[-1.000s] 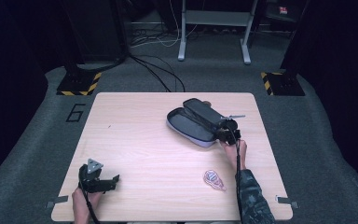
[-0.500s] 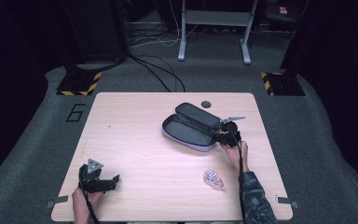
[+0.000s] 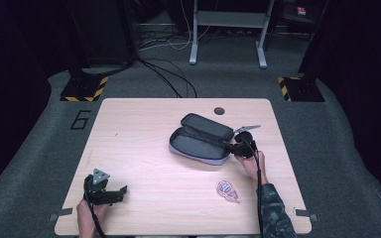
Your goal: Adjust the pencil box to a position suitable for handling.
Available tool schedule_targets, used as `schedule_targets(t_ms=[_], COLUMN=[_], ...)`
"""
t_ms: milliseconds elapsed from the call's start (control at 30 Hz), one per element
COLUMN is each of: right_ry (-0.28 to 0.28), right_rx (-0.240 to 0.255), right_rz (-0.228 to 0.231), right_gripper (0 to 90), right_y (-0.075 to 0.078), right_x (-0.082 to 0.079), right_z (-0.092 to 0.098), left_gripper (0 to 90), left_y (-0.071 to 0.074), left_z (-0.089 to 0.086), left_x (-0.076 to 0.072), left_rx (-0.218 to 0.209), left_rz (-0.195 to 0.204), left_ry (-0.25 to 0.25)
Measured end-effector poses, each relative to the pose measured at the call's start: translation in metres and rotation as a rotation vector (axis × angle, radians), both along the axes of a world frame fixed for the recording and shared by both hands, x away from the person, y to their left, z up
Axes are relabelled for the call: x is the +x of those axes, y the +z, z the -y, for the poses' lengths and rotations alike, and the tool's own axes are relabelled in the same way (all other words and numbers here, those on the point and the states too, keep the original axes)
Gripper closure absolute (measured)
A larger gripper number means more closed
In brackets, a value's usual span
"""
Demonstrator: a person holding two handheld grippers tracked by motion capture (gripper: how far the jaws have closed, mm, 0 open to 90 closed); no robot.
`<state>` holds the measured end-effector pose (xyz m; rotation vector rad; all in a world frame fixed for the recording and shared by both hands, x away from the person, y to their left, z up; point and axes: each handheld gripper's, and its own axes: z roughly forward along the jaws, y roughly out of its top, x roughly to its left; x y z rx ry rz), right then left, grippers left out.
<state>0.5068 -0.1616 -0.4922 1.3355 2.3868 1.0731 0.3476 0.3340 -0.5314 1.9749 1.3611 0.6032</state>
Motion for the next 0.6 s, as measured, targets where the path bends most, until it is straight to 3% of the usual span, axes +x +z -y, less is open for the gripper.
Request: schedule_targets(t_ms=[133,200,367,500,600], right_ry=[-0.02,-0.037,-0.134,-0.197,-0.206], right_rx=[0.022,0.031,-0.004,-0.029,-0.055], right_rz=[-0.023,-0.008,-0.045,-0.067,-0.071], right_gripper=[77.1,71.0,58.8,62.6,70.7], right_y=[0.001,0.002,0.006,0.005,0.003], right_x=[-0.001,-0.001,-0.002,-0.002,0.0], right_z=[0.003,0.003,-0.007,-0.019,-0.021], left_gripper=[3.8,3.8,3.8,3.8,3.9], left_y=[0.0,0.0,0.0,0.0,0.0], left_z=[0.0,0.0,0.0,0.0,0.0], left_x=[0.0,0.0,0.0,0.0,0.0], left_rx=[0.0,0.0,0.0,0.0,0.0], left_rz=[0.001,0.001,0.001,0.002,0.002], left_ry=[0.001,0.001,0.001,0.001,0.001])
